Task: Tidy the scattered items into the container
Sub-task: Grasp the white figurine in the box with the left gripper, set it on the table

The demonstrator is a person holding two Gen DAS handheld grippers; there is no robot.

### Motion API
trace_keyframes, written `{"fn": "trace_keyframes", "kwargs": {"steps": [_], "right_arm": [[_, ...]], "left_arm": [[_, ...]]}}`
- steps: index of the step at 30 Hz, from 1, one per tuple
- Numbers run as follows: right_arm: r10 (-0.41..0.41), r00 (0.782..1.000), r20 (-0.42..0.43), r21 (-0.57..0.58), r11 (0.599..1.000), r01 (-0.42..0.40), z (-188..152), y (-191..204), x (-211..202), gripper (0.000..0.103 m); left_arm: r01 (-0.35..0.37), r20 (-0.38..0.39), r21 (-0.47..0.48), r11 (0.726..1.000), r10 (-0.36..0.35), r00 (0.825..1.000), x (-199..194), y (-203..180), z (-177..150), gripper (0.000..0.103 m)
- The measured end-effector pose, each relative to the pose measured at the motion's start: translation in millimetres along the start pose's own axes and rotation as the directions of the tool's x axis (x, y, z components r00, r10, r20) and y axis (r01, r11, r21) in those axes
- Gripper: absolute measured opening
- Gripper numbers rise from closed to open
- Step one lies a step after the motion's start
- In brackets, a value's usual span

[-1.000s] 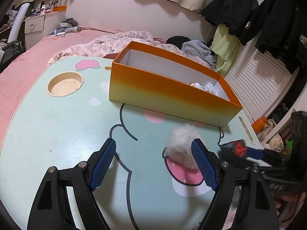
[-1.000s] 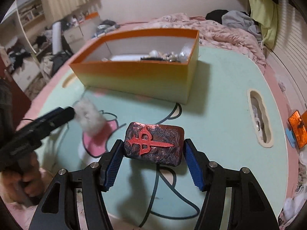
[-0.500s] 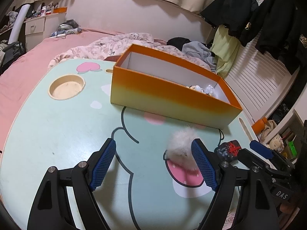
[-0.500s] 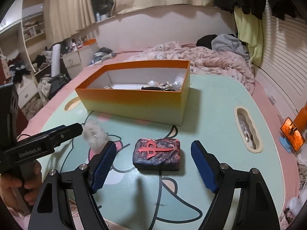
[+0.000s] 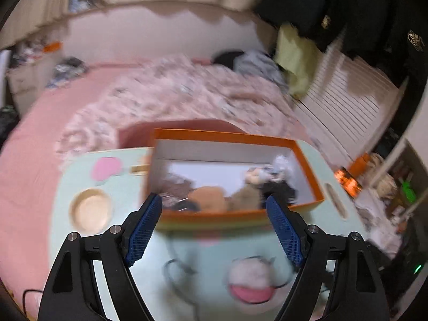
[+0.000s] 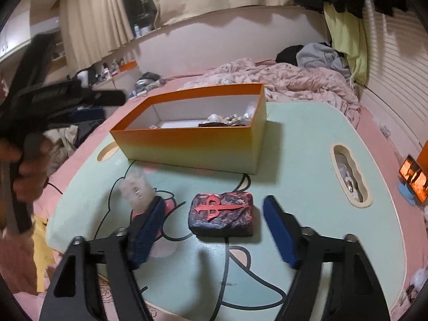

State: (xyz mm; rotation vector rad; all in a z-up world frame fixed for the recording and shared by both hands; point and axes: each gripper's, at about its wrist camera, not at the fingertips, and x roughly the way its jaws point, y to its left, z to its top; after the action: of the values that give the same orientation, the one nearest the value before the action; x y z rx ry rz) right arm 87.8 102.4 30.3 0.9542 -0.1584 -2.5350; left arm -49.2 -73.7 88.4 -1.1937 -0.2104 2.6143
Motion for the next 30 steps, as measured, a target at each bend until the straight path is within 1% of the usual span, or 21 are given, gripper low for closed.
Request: {"fn": "trace_keyframes", "kwargs": {"steps": [1,2,4,6,8,9,10,11,12,13,17,19,20,22,23,24,25,27,30], "right_arm": [[0.002,1.000,-0.004,0.008,1.000,-0.002,-0.3,-1.3,0.5,0.057],[0.004,1.000,-0.008,0.014,1.000,-0.004,-0.6,-1.9,1.1,0.053],[0.012,1.000,-0.016,0.020,1.000,-0.012,-0.8,-3.5,2.7,0.053],[0.017,1.000,-0.020,0.022,1.000,-0.017,-1.0,-4.1,3.4,0.053],[0.018,1.000,-0.018,0.023,1.000,-0.018,-0.5,-4.7,2.9,0.053],[0.018,1.000,-0.017,0.024,1.000,-0.018,-0.1,-5.0,2.7,0.053],[0.019,1.000,-0.016,0.026,0.999,-0.018,0.0,-5.2,2.7,0.053],[0.020,1.000,-0.016,0.028,0.999,-0.020,0.2,-6.2,2.5,0.053],[0.020,1.000,-0.017,0.031,0.999,-0.020,0.4,-6.9,2.4,0.053],[0.022,1.000,-0.018,0.033,0.999,-0.021,0.9,-8.2,2.6,0.053],[0.027,0.999,-0.019,0.037,0.999,-0.026,0.7,-7.6,2.9,0.054],[0.029,0.999,-0.023,0.037,0.999,-0.028,0.3,-6.9,2.4,0.055],[0.030,0.999,-0.025,0.036,0.999,-0.029,0.7,-7.5,2.8,0.055],[0.031,0.999,-0.026,0.034,0.999,-0.030,0.5,-6.8,2.5,0.056],[0.030,0.999,-0.025,0.035,0.999,-0.029,0.3,-6.7,2.1,0.056],[0.030,0.999,-0.024,0.036,0.999,-0.029,-0.1,-6.8,1.6,0.057],[0.030,0.999,-0.023,0.038,0.999,-0.029,-0.6,-6.9,1.1,0.058],[0.032,0.999,-0.023,0.042,0.999,-0.031,-1.2,-7.0,1.2,0.058],[0.033,0.999,-0.026,0.043,0.999,-0.032,-1.1,-7.5,2.0,0.058]], "left_arm": [[0.029,-0.048,0.003,1.000,-0.029,0.998,13.2,-7.2,10.3,0.081],[0.042,-0.070,0.004,0.999,-0.042,0.997,20.9,-12.5,15.5,0.081],[0.059,-0.121,0.016,0.998,-0.056,0.991,45.6,-29.3,29.5,0.081],[0.046,-0.154,0.037,0.998,-0.040,0.987,65.3,-43.4,34.6,0.080],[-0.007,-0.210,0.056,0.998,0.019,0.978,95.4,-54.0,38.8,0.080],[-0.026,-0.226,0.060,0.998,0.039,0.973,104.0,-56.4,40.1,0.073],[-0.047,-0.258,0.062,0.997,0.062,0.964,116.7,-57.8,40.0,0.069],[-0.054,-0.294,0.054,0.997,0.068,0.953,127.7,-57.5,38.8,0.061],[-0.050,-0.317,0.042,0.998,0.061,0.947,134.8,-58.4,38.1,0.056],[-0.043,-0.333,0.034,0.999,0.052,0.942,139.3,-58.1,36.2,0.055],[-0.072,-0.322,0.058,0.996,0.086,0.943,140.8,-55.3,33.3,0.055],[-0.081,-0.333,0.058,0.995,0.096,0.938,145.6,-51.0,33.6,0.048],[-0.106,-0.336,0.078,0.991,0.126,0.933,149.8,-49.5,32.5,0.038],[-0.135,-0.305,0.125,0.983,0.167,0.938,151.7,-51.4,33.8,0.038],[-0.133,-0.299,0.135,0.982,0.168,0.939,152.9,-51.6,34.8,0.038],[-0.117,-0.294,0.131,0.984,0.152,0.944,151.7,-50.2,34.9,0.038],[-0.088,-0.281,0.111,0.990,0.117,0.953,147.5,-48.1,35.7,0.038],[-0.064,-0.252,0.085,0.994,0.083,0.964,139.3,-44.1,38.8,0.038],[-0.041,-0.209,0.072,0.997,0.055,0.976,122.3,-42.0,44.6,0.038]]}}
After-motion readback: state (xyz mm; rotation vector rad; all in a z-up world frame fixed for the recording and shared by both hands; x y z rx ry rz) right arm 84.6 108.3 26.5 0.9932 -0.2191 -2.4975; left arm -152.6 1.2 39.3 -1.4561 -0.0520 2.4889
